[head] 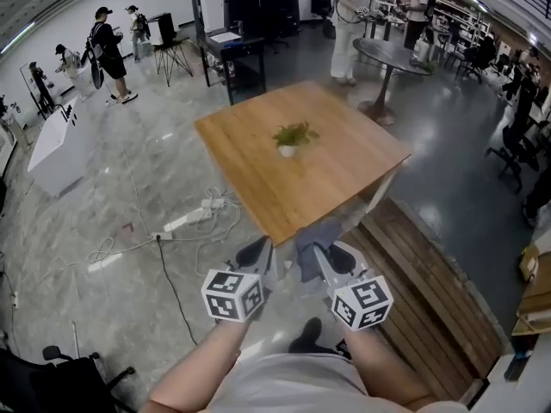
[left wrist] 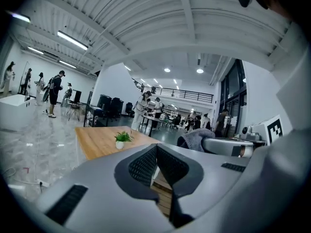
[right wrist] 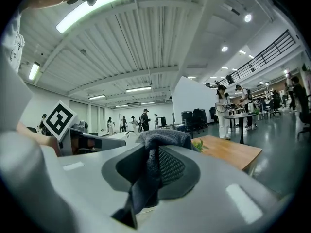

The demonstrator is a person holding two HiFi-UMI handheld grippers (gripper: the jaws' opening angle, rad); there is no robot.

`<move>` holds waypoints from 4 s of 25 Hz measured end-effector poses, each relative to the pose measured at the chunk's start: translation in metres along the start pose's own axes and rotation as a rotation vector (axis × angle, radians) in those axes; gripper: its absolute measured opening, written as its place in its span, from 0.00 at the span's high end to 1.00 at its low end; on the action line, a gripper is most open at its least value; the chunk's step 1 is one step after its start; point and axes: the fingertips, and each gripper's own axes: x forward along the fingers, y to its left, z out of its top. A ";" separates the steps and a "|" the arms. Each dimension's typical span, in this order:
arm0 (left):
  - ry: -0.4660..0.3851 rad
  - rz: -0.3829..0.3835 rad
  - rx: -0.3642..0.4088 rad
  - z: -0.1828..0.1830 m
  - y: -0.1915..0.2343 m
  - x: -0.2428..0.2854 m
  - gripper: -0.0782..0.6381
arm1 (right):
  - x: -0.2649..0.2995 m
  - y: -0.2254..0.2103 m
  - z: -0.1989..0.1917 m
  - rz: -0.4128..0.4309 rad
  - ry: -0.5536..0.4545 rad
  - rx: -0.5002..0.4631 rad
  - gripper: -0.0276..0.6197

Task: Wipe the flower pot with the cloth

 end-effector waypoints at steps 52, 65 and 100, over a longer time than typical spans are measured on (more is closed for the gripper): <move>0.767 0.080 -0.176 -0.081 0.416 0.709 0.74 | 0.480 -0.469 -0.141 -0.208 0.293 0.375 0.86; 0.845 0.113 0.014 -0.077 0.438 0.731 0.71 | 0.494 -0.482 -0.157 -0.199 0.297 0.413 0.86; 0.892 -0.050 -0.279 -0.159 0.370 0.631 0.86 | 0.531 -0.446 -0.295 -0.170 0.386 0.751 0.86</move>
